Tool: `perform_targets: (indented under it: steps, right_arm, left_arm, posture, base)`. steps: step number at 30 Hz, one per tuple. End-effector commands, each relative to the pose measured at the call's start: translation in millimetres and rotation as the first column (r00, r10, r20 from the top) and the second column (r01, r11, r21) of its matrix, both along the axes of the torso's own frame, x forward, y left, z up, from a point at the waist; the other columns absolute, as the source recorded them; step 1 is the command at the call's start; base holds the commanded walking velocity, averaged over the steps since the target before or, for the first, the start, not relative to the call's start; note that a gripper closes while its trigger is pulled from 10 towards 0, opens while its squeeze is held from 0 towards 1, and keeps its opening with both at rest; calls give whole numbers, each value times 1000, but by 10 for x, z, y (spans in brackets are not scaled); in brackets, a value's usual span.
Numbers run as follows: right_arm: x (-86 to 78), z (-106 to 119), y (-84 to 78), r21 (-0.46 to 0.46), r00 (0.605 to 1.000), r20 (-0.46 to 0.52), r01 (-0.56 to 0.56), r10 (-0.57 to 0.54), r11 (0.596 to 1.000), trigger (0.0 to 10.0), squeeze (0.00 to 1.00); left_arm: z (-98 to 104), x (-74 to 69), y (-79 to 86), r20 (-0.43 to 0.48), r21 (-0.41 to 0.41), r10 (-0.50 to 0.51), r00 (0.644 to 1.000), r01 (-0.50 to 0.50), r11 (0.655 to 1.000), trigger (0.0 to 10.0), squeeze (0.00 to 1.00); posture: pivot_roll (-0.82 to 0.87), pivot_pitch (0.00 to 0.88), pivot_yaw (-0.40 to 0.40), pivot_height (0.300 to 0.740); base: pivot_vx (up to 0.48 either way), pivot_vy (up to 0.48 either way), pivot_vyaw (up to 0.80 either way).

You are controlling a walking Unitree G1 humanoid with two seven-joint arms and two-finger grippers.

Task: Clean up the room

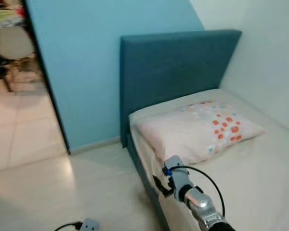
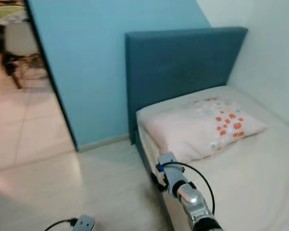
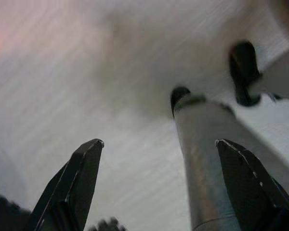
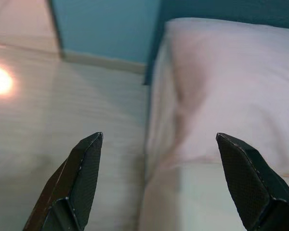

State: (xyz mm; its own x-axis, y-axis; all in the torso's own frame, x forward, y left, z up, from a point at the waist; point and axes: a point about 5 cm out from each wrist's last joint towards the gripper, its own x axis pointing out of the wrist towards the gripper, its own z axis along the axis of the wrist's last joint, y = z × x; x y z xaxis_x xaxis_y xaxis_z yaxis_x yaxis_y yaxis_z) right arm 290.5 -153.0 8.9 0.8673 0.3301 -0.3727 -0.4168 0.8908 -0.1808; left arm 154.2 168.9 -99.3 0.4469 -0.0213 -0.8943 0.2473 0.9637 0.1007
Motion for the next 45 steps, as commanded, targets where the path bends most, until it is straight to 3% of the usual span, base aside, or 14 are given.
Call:
perform_targets:
  steps: [1,14,19,25,31,32,33,36,37,38,39,41,44,45]
  right_arm:
    - [18,-6,-66,25,997,-22,71,-70,997,10000,0]
    - [101,58,-237,86,969,-20,246,-246,965,10000,0]
    - [66,-21,-296,113,950,-115,301,-289,947,10000,0]
    - [45,-35,-349,212,933,-163,351,-322,912,10000,0]
    - [38,-20,-556,302,872,-207,488,-444,819,10000,0]
    - [38,-20,-556,302,872,-207,488,-444,819,10000,0]
    - [15,-32,-653,316,834,-229,551,-502,772,10000,0]
    - [6,-36,-687,320,820,-237,572,-520,756,10000,0]
    - [-10,-40,-739,329,802,-246,598,-545,731,10000,0]
    - [-49,-47,-853,372,755,-272,654,-596,659,10000,0]
    - [-73,-54,-911,391,731,-287,680,-619,620,10000,0]
    - [-88,-59,-943,403,717,-298,693,-631,597,10000,0]
    - [-159,-100,-1028,456,671,-351,732,-654,506,10000,0]
    - [-159,-100,-1028,456,671,-351,732,-654,506,10000,0]
  left_arm:
    - [-30,-74,-14,-32,1,-18,999,18,1000,10000,0]
    - [-30,-71,-18,-34,1,-32,999,32,999,10000,0]
    - [-32,-77,28,-30,75,14,999,-12,997,10000,0]
    - [-33,-80,34,-35,88,10,999,-7,996,10000,0]
    - [-34,-82,40,-37,99,5,999,-1,995,10000,0]
    - [-34,-82,40,-37,99,5,999,-1,995,10000,0]
    - [-36,-88,42,-36,102,4,999,-1,995,10000,0]
    - [-36,-89,42,-36,103,4,999,-1,995,10000,0]
    - [-37,-92,44,-36,104,4,999,-1,995,10000,0]
    - [-40,-106,53,-37,108,5,999,-1,994,10000,0]
    - [-42,-111,57,-38,110,4,999,0,994,10000,0]
    - [-43,-113,59,-38,111,4,999,1,994,10000,0]
    - [-51,-143,73,-42,116,8,999,-3,993,10000,0]
    - [-51,-143,73,-42,116,8,999,-3,993,10000,0]
  posture:
    - [9,9,-43,735]
    - [9,12,-40,735]
    - [8,14,-41,735]
    - [8,14,-41,715]
    - [5,27,-35,690]
    - [5,27,-35,690]
    - [7,30,-35,680]
    - [7,30,-35,675]
    - [11,36,-34,670]
    - [14,48,-28,660]
    - [14,48,-28,655]
    - [14,48,-28,650]
    - [35,72,-23,635]
    - [35,72,-23,635]
  base:
    - [480,0,-669]
    - [480,0,-608]
    - [0,0,0]
    - [0,0,0]
    - [0,0,0]
    - [0,0,0]
    - [0,0,0]
    - [0,0,0]
    - [0,0,0]
    - [0,0,0]
    - [0,0,0]
    - [0,0,0]
    - [0,0,0]
    - [0,0,0]
